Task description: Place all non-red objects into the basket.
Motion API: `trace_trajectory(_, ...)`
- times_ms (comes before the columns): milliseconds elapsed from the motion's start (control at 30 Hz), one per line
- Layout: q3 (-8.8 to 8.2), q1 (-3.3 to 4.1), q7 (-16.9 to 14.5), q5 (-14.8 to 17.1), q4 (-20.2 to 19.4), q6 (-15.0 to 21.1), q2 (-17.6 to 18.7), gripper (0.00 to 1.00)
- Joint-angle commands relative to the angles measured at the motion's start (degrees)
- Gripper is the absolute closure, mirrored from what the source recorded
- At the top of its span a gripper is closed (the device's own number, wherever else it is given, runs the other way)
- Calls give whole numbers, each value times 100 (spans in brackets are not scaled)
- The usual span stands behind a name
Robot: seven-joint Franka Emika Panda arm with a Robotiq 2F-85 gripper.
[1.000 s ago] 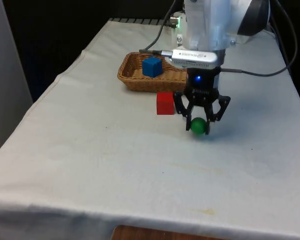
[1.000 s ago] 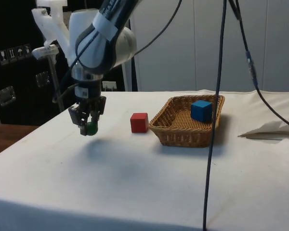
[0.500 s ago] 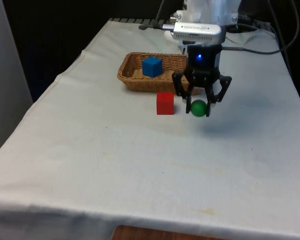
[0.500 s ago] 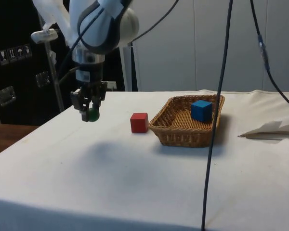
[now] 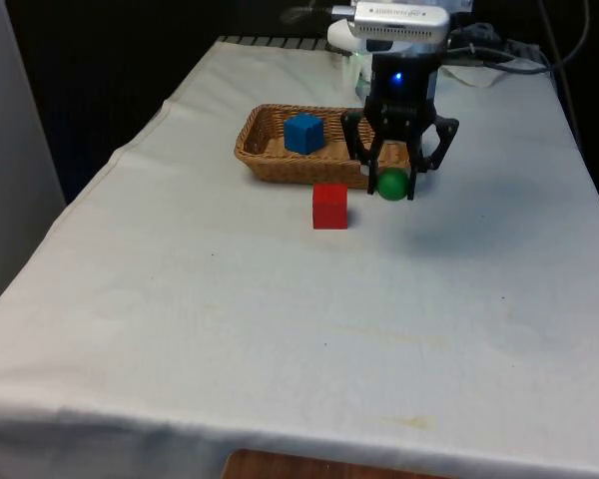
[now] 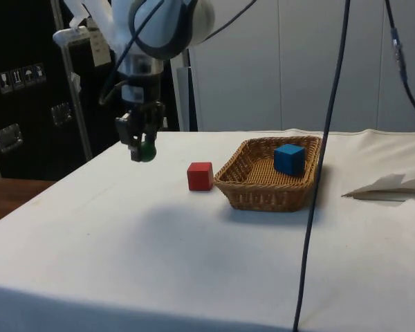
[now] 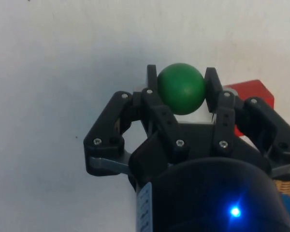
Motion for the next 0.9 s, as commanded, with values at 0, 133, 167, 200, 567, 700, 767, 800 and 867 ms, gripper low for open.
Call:
trace_trajectory(0, -74, 63, 69, -120, -86, 23, -74, 100)
trace_trajectory(133, -74, 63, 92, -298, -292, 23, -281, 100)
trace_trajectory(167, 0, 0, 11, -172, -212, 6, -206, 100)
trace_trajectory(200, -74, 63, 103, -384, -395, 23, -378, 100)
trace_trajectory(567, -86, 46, 172, -859, -917, 6, -922, 100)
trace_trajectory(700, -86, 40, 201, -1071, -1146, -6, -1163, 100)
trace_trajectory(767, -86, 34, 206, -1157, -1232, -11, -1261, 100)
trace_trajectory(800, -29, 0, 109, -1020, -1209, 0, -1226, 100)
trace_trajectory(867, -86, 29, 212, -1226, -1306, -17, -1341, 100)
